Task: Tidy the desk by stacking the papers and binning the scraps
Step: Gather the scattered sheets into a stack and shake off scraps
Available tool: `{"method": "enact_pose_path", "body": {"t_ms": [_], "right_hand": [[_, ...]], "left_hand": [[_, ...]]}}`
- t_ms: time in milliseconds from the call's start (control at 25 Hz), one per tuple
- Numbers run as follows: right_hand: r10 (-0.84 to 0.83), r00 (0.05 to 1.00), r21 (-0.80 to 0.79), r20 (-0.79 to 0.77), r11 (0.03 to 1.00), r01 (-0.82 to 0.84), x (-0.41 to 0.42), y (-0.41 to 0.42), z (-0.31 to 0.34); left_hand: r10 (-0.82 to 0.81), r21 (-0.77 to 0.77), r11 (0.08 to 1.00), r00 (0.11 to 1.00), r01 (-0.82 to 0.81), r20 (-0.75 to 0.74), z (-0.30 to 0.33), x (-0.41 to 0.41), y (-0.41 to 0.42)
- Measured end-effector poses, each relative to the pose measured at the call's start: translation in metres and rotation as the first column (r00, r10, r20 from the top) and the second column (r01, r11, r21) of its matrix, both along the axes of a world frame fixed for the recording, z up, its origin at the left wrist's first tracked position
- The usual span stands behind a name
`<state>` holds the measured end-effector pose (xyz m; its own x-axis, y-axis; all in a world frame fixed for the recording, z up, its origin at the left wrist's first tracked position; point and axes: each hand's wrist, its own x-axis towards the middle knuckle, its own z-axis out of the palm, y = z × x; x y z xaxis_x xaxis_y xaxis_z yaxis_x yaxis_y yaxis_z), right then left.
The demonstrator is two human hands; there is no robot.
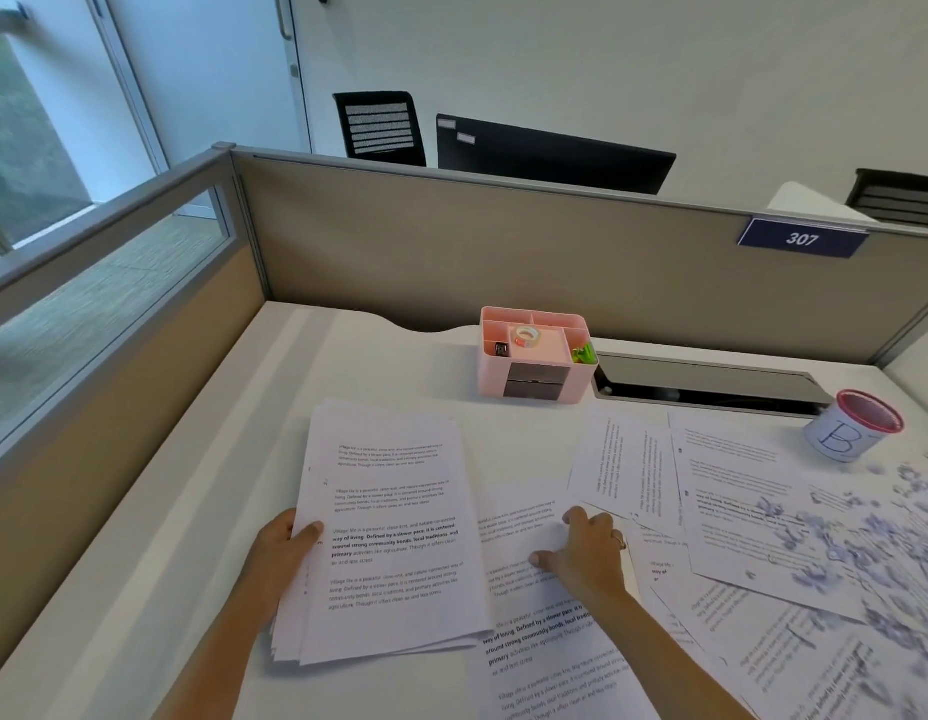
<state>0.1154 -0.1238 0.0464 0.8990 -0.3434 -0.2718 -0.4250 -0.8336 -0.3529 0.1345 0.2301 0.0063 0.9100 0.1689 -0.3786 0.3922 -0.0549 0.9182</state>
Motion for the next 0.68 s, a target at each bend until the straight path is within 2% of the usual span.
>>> {"method": "enact_pose_path", "body": {"t_ms": [160,320,400,480,600,680], "right_hand": [[-0.082,0.997,0.076,0.008,0.994,0.082,0.004,0.000,0.001],[-0.076,0.996,-0.087,-0.043,0.994,0.072,0.006,0.000,0.002],[-0.082,0.994,-0.108,-0.079,0.991,0.073,0.007,-0.001,0.003],[-0.096,0.991,-0.021,-0.090,0.995,0.095,0.008,-0.004,0.002],[-0.086,0.995,0.219,-0.055,0.971,0.096,0.010,-0.013,0.005],[-0.041,0.998,0.249,-0.054,0.967,0.053,0.015,-0.023,0.013]], "left_hand": [[0.005,-0.028,1.000,1.000,-0.005,-0.017,0.004,0.000,0.006],[0.006,-0.024,1.000,1.000,-0.007,-0.018,0.005,-0.001,0.005],[0.004,-0.041,0.999,1.000,-0.005,-0.016,0.005,-0.002,0.005],[0.005,-0.054,0.999,1.000,-0.006,-0.010,0.005,-0.003,0.005],[0.004,-0.054,0.999,1.000,-0.005,-0.007,0.005,-0.003,0.005],[0.004,-0.057,0.998,1.000,-0.005,-0.008,0.006,-0.002,0.005]]}}
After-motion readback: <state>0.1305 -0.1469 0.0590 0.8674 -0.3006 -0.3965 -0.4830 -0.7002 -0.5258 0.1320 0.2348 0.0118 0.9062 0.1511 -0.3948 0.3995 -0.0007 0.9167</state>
